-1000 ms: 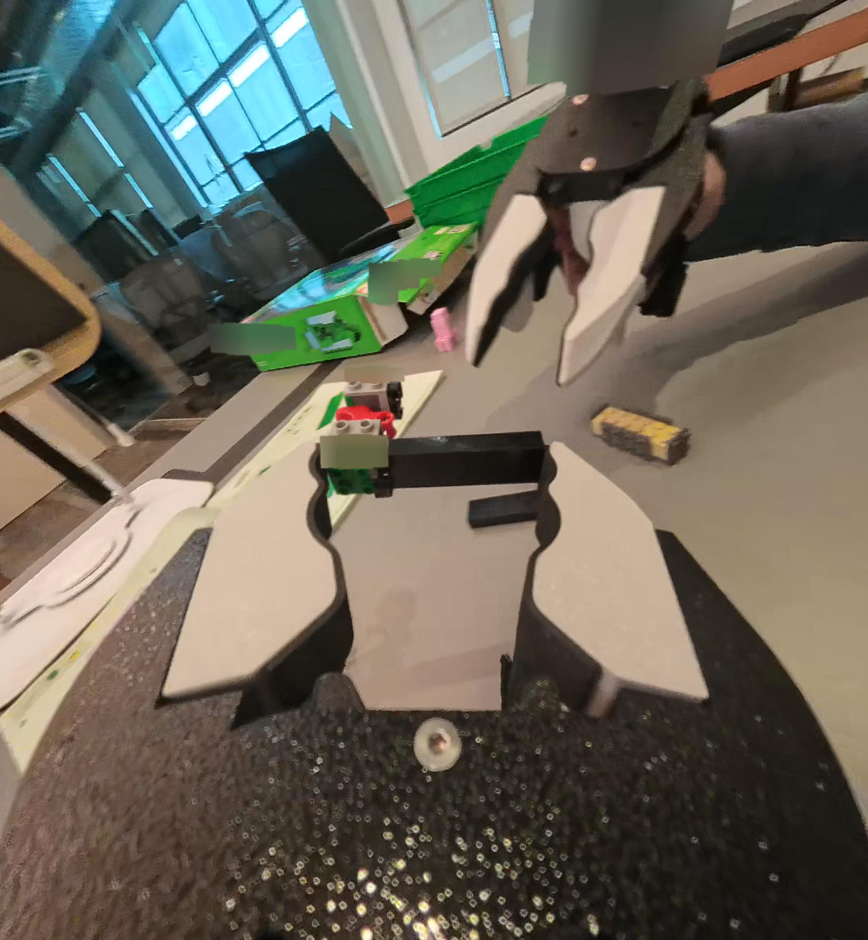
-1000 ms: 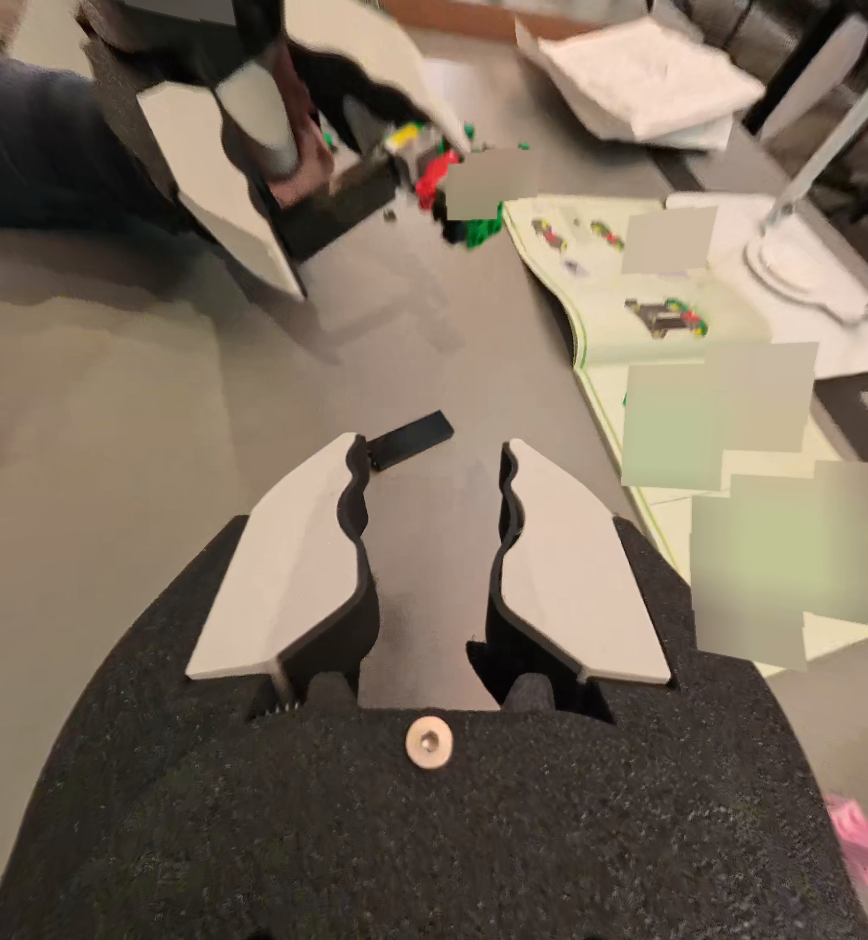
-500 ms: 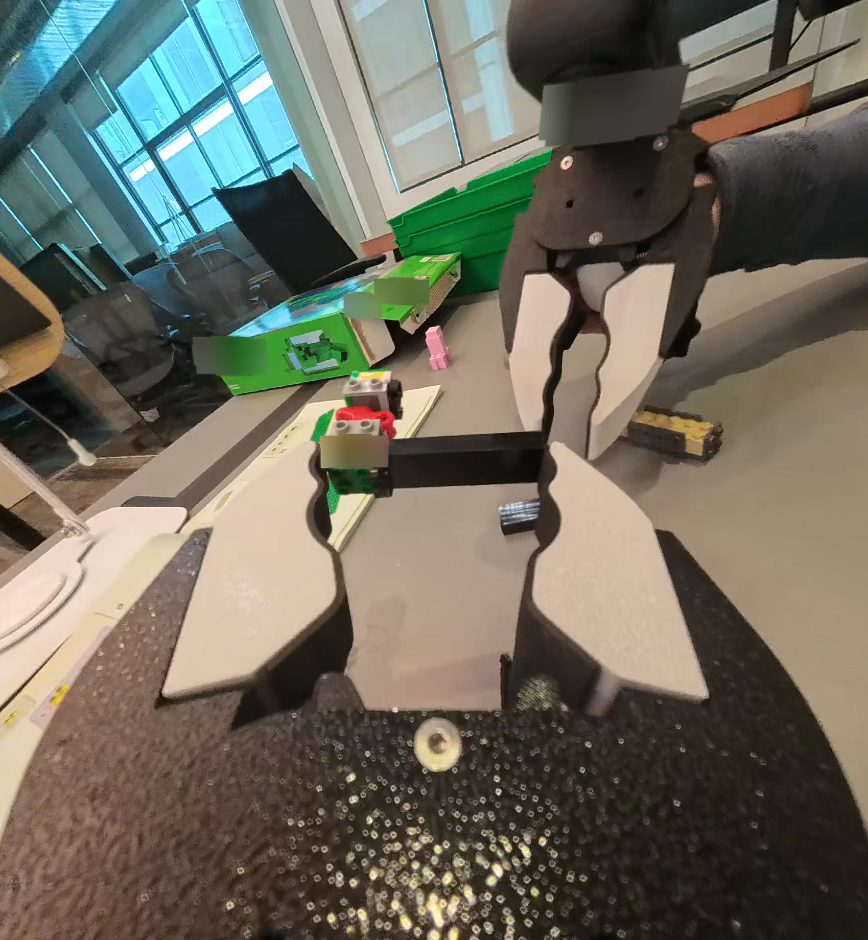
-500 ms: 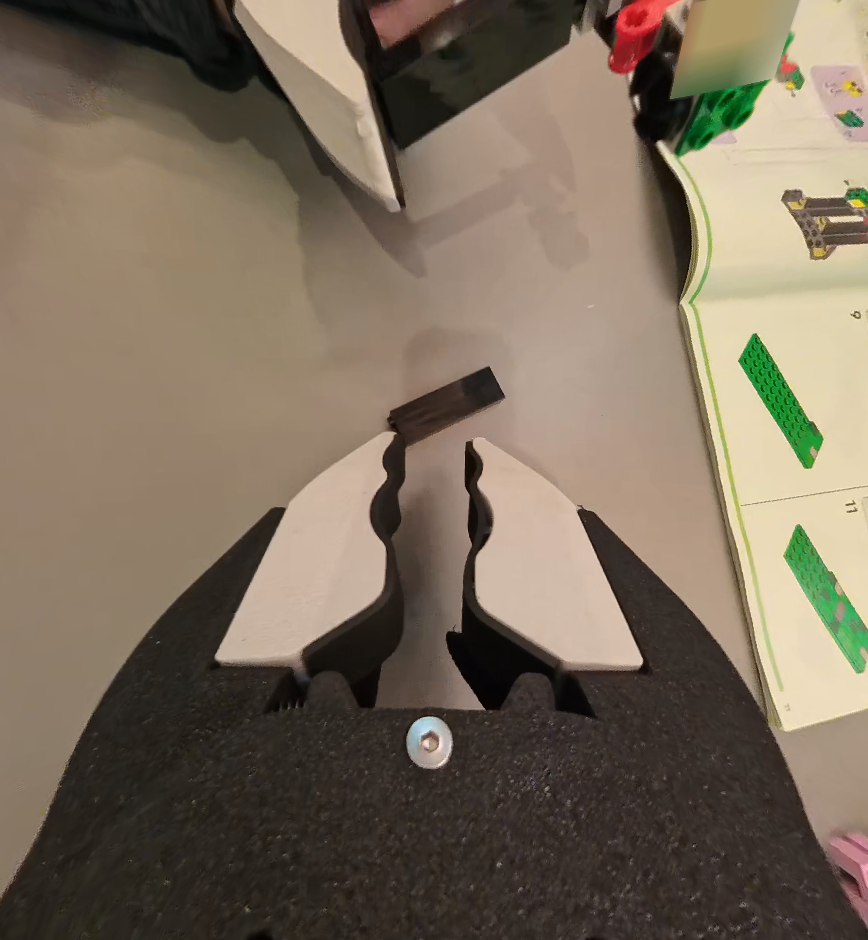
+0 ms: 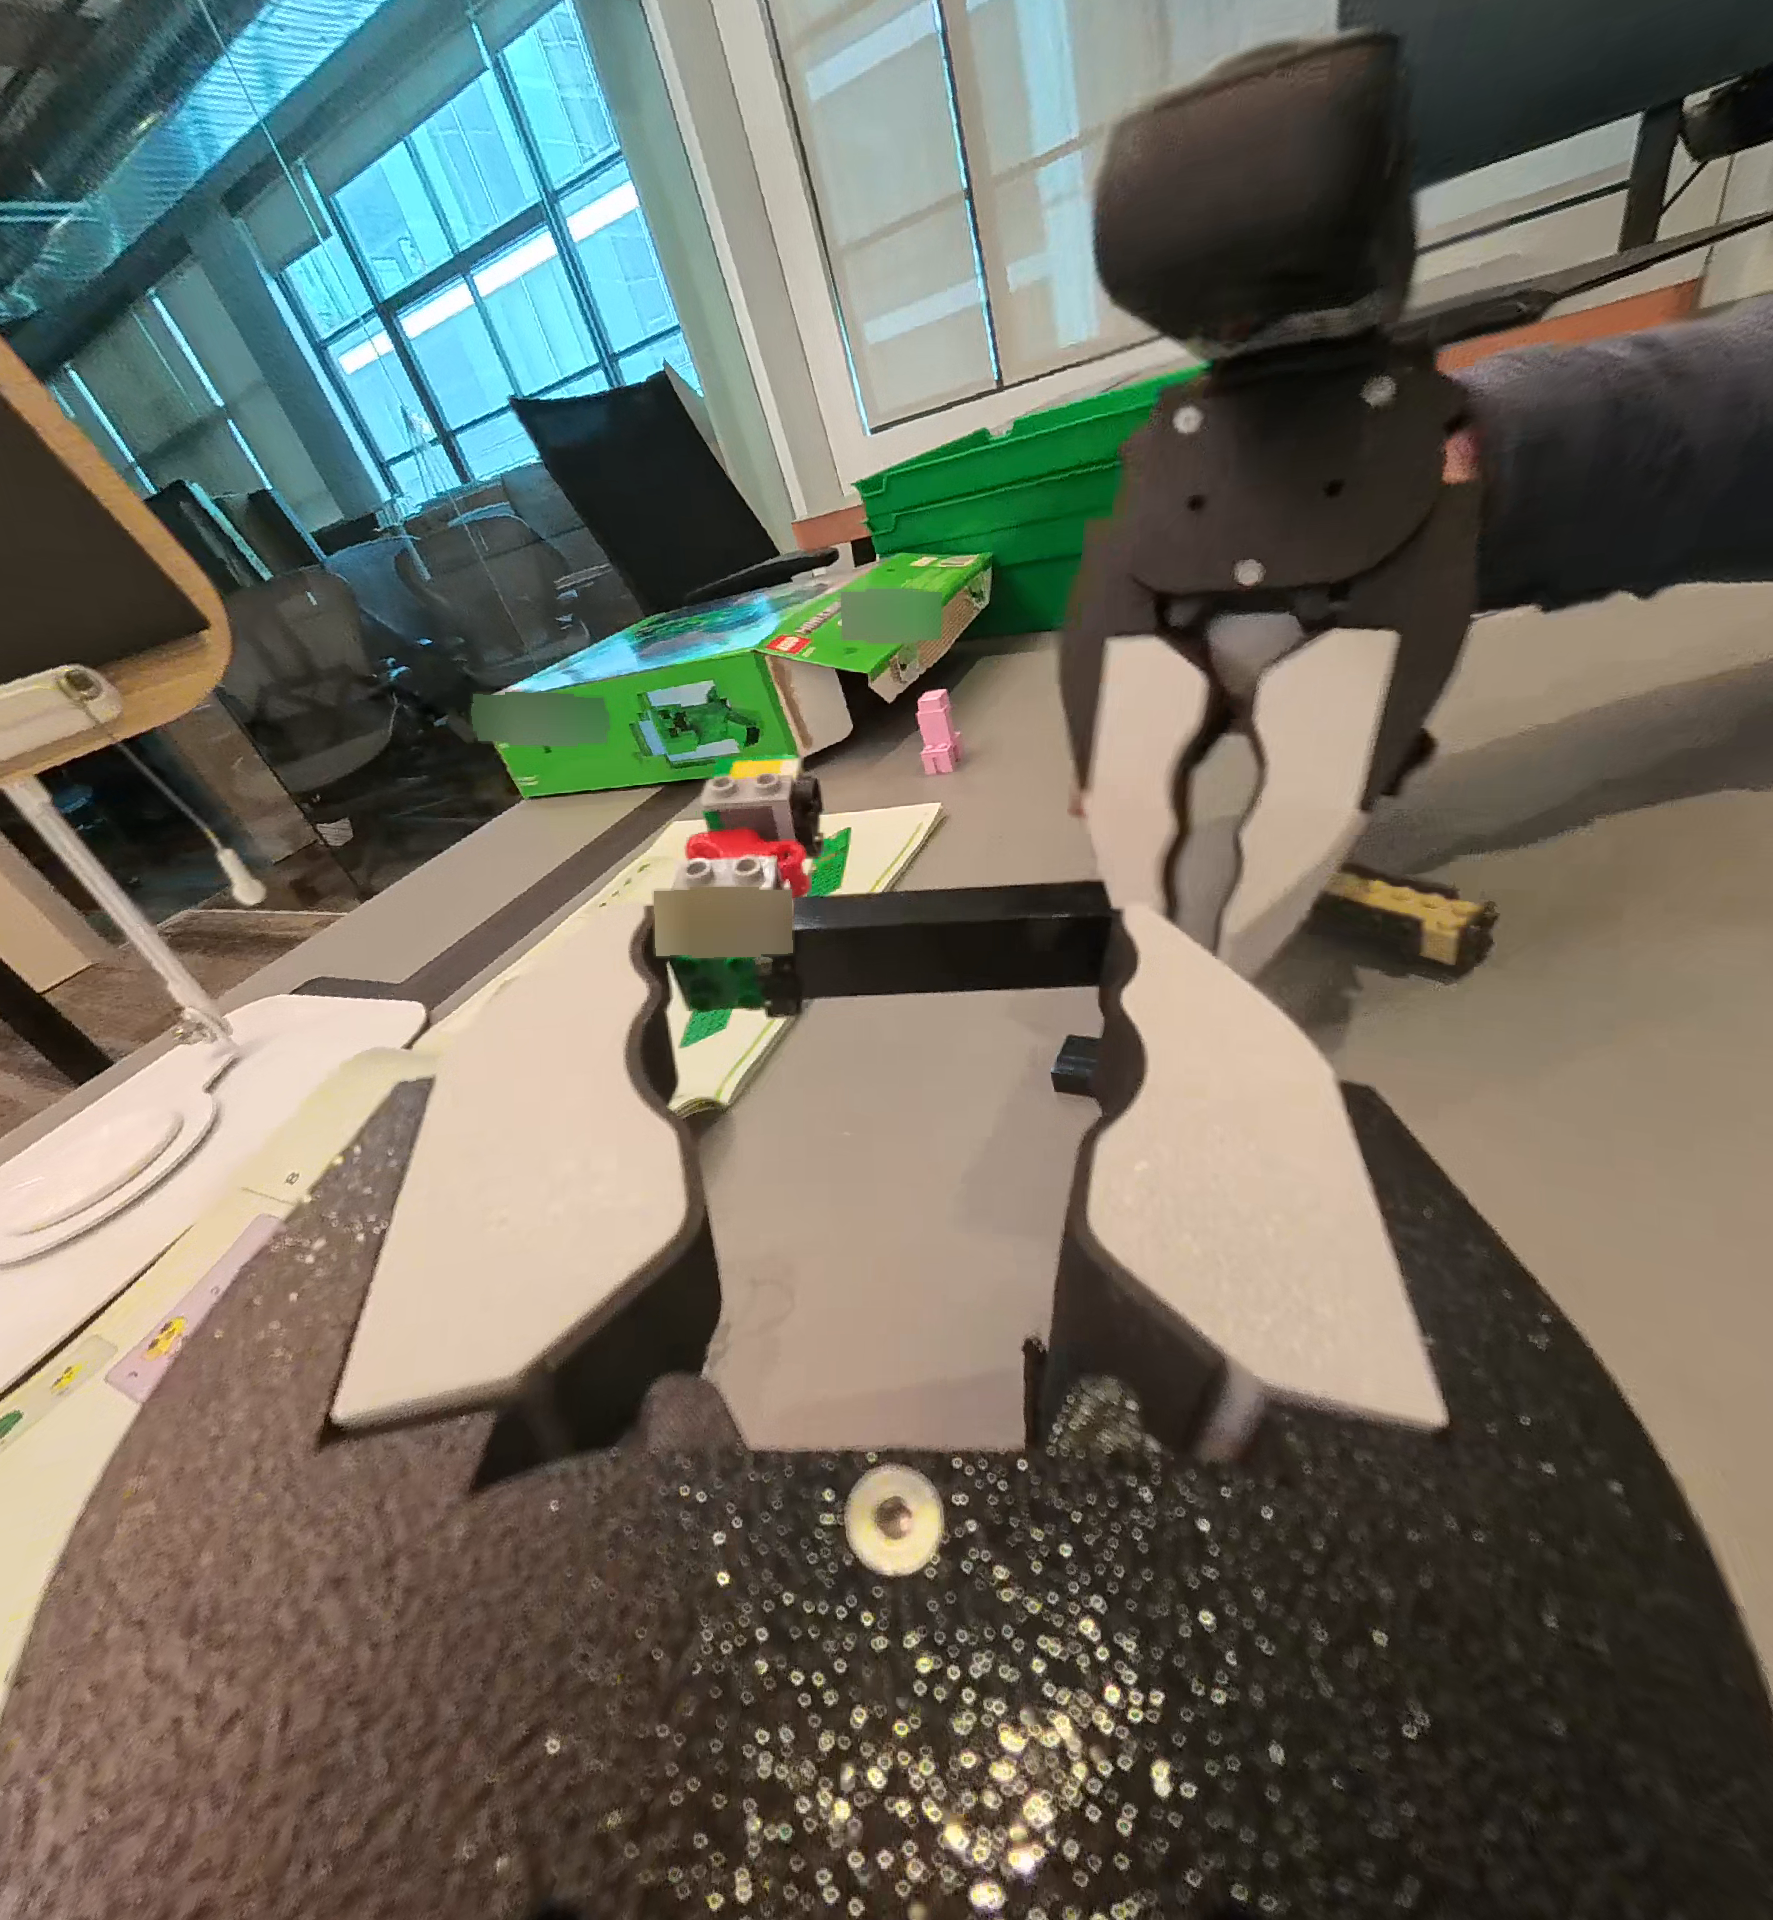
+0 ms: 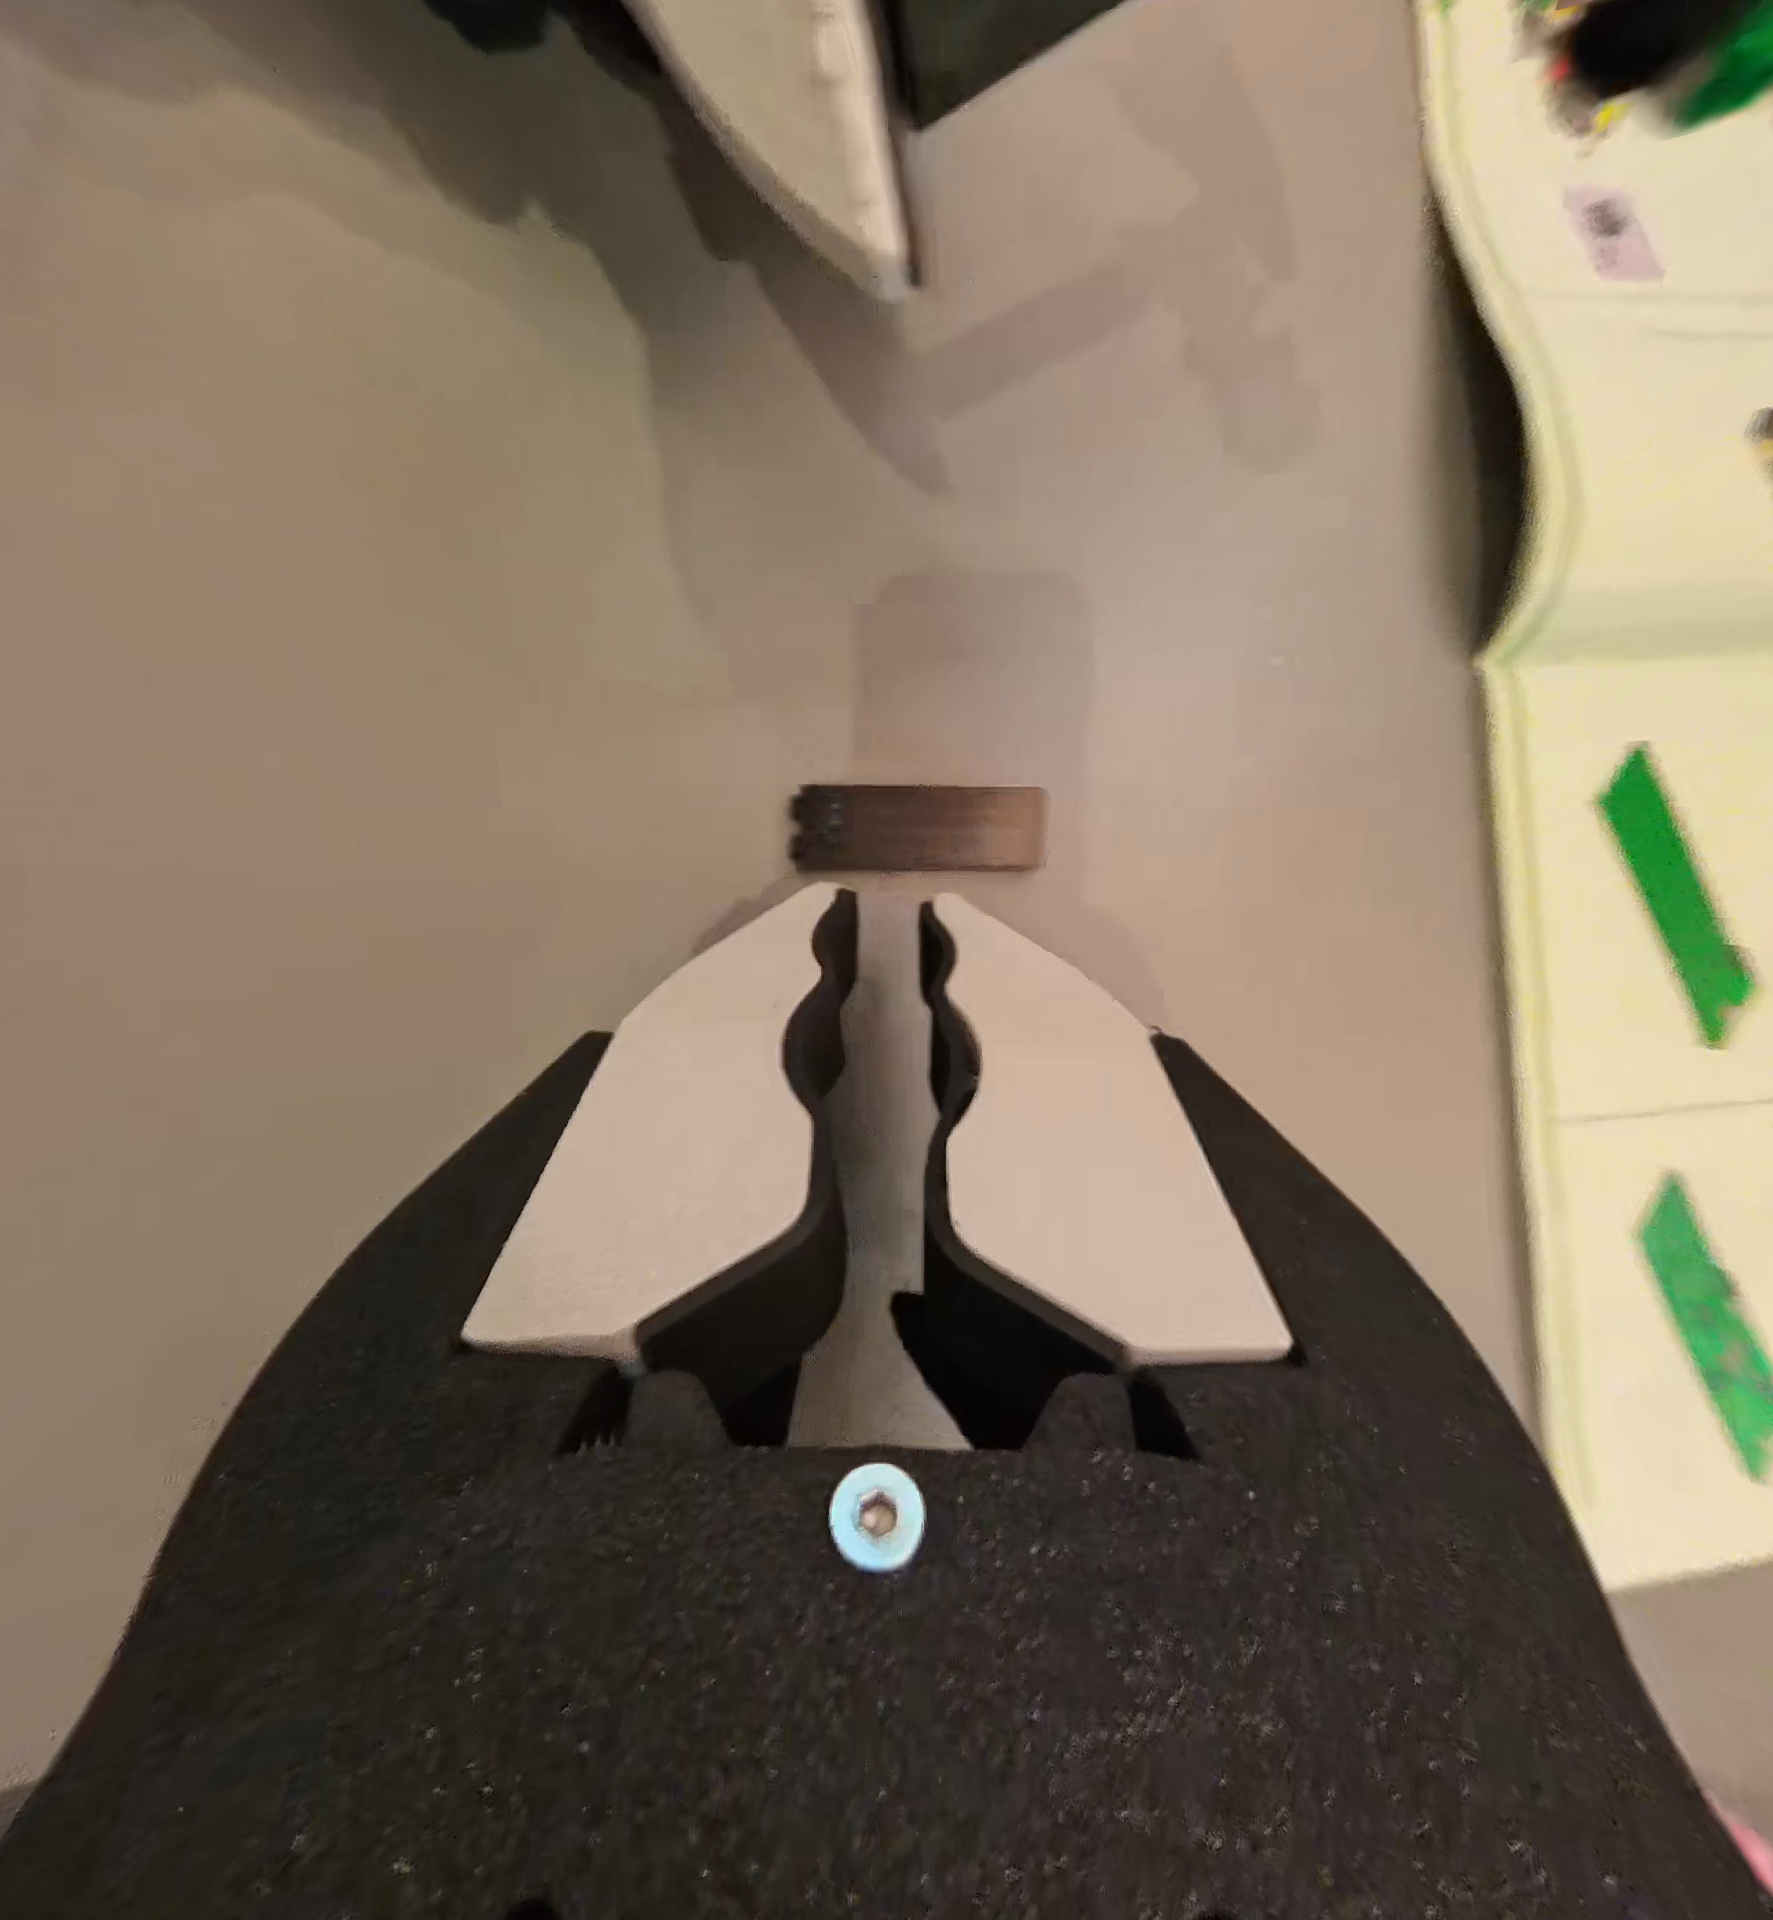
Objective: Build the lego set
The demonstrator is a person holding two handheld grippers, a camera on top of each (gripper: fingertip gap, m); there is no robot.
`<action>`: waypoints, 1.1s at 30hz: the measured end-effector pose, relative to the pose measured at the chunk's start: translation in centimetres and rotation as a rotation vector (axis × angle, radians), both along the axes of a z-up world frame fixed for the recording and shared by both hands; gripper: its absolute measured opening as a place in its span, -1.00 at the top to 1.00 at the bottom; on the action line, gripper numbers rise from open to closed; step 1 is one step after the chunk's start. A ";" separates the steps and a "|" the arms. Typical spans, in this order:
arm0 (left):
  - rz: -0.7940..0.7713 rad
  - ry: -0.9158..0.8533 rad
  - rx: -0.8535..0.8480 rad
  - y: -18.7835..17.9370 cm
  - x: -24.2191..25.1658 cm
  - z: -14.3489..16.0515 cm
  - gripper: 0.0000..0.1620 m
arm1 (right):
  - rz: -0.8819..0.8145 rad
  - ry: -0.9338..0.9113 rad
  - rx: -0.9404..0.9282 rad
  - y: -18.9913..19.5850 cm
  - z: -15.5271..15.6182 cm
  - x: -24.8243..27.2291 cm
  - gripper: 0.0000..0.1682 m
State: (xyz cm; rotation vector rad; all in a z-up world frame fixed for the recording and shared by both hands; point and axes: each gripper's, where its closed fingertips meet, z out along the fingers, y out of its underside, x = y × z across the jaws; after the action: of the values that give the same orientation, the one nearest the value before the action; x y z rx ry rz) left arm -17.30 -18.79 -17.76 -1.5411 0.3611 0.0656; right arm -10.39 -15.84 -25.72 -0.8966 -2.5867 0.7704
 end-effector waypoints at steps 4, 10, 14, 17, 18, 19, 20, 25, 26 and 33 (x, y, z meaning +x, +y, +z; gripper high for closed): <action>-0.063 -0.017 -0.001 -0.7 -0.1 0.2 0.02 | 0.220 0.110 0.078 0.8 1.2 -1.2 0.54; -0.091 -0.079 -0.010 -1.6 -1.6 0.1 0.03 | 0.558 0.104 0.352 0.2 -0.8 -2.9 0.47; -0.086 -0.077 -0.020 -1.7 -2.0 -0.1 0.02 | 0.661 0.063 0.381 -0.6 -1.4 -3.0 0.57; -0.094 -0.073 -0.031 -1.6 -1.8 -0.3 0.02 | 0.679 0.051 0.397 -0.7 -1.6 -2.8 0.73; -0.097 -0.068 -0.036 -1.6 -1.7 -0.4 0.02 | 0.667 0.048 0.405 -0.7 -1.6 -2.8 0.76; -0.098 -0.062 -0.039 -1.5 -1.6 -0.4 0.02 | 0.638 0.030 0.404 -0.5 -1.6 -2.8 0.79; -0.097 -0.053 -0.043 -1.5 -1.5 -0.5 0.02 | 0.595 -0.003 0.394 -0.3 -1.6 -2.7 0.80; -0.091 -0.035 -0.042 -1.5 -1.2 -0.5 0.02 | 0.305 -0.253 0.176 1.0 -0.3 -1.5 0.81; -0.092 -0.036 -0.041 -1.4 -1.1 -0.5 0.02 | 0.241 -0.349 0.119 1.5 0.0 -0.9 0.81; -0.112 -0.012 -0.052 -1.4 -0.3 -0.6 0.02 | -0.168 -0.770 -0.117 5.5 1.1 2.1 0.81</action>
State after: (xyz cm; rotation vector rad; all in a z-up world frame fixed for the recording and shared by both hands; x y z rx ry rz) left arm -17.57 -20.15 -18.38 -1.5690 0.4424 -0.0410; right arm -8.33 -10.30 -24.66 -1.6950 -3.0438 0.6098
